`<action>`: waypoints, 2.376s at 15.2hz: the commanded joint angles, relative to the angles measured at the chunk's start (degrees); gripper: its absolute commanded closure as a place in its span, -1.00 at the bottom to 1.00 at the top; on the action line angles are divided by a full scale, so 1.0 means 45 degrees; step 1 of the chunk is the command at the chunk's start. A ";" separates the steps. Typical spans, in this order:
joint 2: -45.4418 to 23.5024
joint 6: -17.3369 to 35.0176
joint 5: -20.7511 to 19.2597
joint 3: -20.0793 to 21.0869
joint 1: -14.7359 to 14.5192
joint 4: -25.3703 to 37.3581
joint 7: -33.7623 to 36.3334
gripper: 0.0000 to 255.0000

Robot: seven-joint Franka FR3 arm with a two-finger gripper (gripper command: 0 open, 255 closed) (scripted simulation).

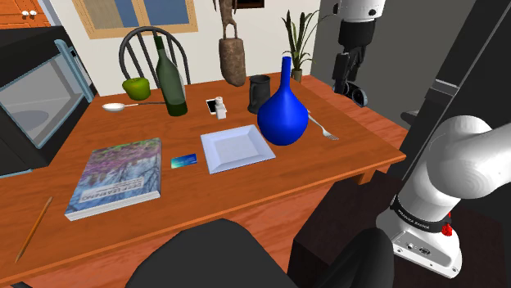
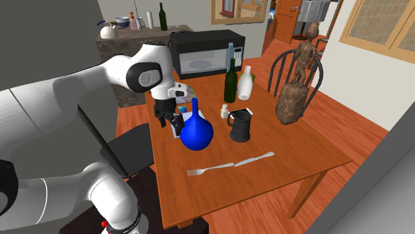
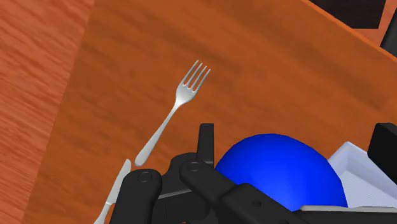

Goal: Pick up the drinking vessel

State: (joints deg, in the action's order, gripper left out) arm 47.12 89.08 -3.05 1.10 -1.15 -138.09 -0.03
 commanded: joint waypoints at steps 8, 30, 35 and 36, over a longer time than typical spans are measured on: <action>-0.3439 0.1989 -0.0029 -0.0574 0.0056 0.1580 -0.0585 -1.00; -1.4822 0.2823 0.1659 -0.1427 0.0428 1.2329 -0.2712 -1.00; -1.5886 0.2965 0.1826 -0.1384 0.0536 1.3256 -0.2838 -1.00; -1.5891 0.3133 0.1829 -0.1383 0.0532 1.3092 -0.2848 -1.00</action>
State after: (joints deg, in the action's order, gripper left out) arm -23.88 102.68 5.25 -5.09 1.20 -78.30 -12.73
